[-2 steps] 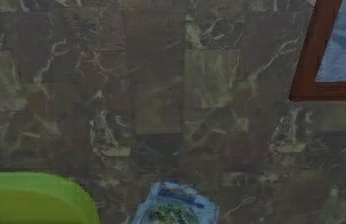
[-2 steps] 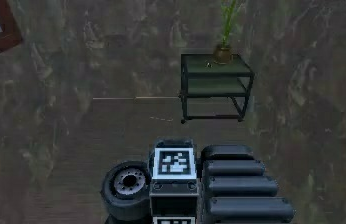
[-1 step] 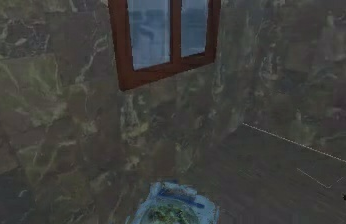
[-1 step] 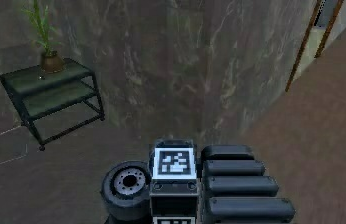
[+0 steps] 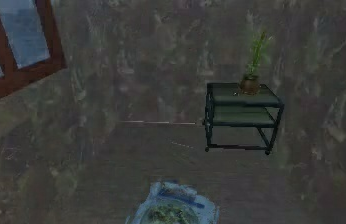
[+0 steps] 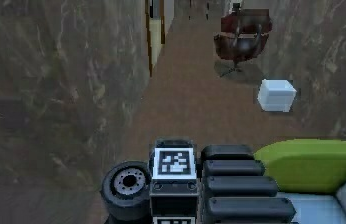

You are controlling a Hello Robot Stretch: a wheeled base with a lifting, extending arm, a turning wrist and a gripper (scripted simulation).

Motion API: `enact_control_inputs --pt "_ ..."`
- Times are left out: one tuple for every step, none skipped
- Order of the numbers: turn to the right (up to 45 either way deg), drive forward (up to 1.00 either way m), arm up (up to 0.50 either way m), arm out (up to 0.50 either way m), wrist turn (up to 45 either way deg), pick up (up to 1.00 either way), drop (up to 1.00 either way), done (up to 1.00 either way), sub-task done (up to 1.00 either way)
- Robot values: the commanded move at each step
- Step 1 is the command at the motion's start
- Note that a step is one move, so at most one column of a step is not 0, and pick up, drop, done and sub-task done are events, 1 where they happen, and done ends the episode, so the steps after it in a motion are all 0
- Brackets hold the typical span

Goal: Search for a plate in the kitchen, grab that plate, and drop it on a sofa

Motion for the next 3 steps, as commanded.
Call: enact_control_inputs --pt "-45.0 0.00 0.00 0.00 0.0 0.00 0.00 0.00 0.00" --pt "-45.0 0.00 0.00 0.00 0.0 0.00 0.00 0.00 0.00" --pt "45.0 0.00 0.00 0.00 0.0 0.00 0.00 0.00 0.00"
